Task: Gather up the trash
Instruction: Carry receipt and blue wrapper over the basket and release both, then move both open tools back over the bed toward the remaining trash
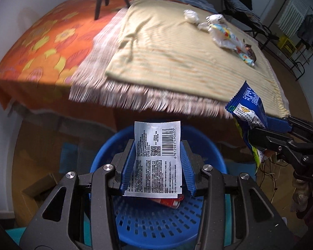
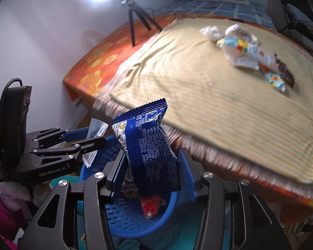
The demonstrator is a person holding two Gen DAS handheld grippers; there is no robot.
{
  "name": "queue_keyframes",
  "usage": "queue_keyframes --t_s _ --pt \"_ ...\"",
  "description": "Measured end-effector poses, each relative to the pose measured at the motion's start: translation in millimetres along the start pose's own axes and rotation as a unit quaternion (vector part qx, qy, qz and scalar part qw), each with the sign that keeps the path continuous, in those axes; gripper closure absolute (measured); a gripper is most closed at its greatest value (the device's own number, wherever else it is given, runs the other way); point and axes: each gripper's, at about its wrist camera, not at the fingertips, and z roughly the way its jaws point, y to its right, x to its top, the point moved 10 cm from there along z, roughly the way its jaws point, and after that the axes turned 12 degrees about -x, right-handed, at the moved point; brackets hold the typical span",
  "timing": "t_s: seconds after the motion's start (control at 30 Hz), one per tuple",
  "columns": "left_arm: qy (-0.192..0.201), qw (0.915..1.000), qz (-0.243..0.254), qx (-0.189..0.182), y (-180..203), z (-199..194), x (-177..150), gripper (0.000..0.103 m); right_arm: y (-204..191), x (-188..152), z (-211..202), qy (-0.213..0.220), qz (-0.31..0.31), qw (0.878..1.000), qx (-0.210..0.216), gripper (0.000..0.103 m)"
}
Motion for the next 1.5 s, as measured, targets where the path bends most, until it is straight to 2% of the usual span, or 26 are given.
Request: queue_keyframes --t_s 0.27,0.57,0.93,1.1,1.33,1.4,1.5 --pt "-0.014 0.9996 -0.021 0.007 -13 2 -32 0.06 -23 -25 13 -0.026 -0.014 0.999 0.013 0.055" --pt "-0.03 0.999 -0.028 0.014 -20 9 -53 0.06 -41 -47 25 -0.047 -0.037 0.998 0.016 0.055" --pt "-0.04 0.9984 -0.031 0.027 -30 14 -60 0.057 -48 -58 41 -0.068 -0.042 0.997 0.01 0.054" --pt "-0.041 0.9983 -0.03 0.028 -29 16 -60 0.047 -49 -58 46 -0.072 -0.042 0.997 0.006 0.054" --pt "-0.045 0.9979 -0.036 0.031 -32 17 -60 0.045 -46 -59 48 -0.077 -0.036 0.996 0.001 0.051" --pt "-0.045 0.9978 -0.038 0.032 -33 17 -60 0.036 -46 -59 49 -0.079 -0.034 0.996 -0.001 0.051" --pt "-0.043 0.9978 -0.038 0.033 -33 17 -59 0.035 -45 -59 50 -0.082 -0.032 0.996 -0.002 0.05"
